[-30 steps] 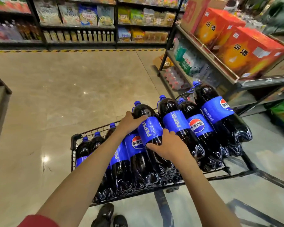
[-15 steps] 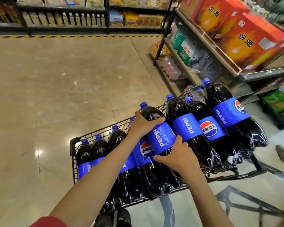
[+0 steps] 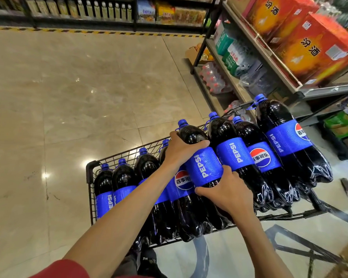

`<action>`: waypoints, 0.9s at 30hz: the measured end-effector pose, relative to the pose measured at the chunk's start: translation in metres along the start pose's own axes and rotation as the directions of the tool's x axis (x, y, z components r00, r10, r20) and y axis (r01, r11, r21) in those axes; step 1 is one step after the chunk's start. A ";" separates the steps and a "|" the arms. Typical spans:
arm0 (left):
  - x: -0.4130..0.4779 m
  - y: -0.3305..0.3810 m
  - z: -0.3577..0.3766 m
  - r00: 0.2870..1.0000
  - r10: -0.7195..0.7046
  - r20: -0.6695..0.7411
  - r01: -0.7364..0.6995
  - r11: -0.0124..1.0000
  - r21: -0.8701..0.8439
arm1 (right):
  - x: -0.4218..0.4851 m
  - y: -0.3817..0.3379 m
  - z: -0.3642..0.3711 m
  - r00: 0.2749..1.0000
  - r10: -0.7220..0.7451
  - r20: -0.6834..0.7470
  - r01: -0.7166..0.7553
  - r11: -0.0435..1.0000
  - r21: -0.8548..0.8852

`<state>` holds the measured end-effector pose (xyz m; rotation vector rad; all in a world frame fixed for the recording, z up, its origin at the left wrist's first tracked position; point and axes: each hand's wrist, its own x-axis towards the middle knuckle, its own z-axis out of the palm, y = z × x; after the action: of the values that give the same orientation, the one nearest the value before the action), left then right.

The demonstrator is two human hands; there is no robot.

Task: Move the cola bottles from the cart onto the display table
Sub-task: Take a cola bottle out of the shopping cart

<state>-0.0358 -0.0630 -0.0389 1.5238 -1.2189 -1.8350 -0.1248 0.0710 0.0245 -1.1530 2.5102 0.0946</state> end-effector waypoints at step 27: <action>-0.162 0.024 -0.101 0.605 0.483 -0.633 -0.584 0.809 0.059 | -0.060 -0.049 0.030 0.718 -0.625 -0.306 0.690 0.584 0.427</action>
<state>0.1004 0.0202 0.0685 1.3103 -1.0095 -0.8801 -0.0435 0.0878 0.0234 -1.7742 1.8146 -0.8297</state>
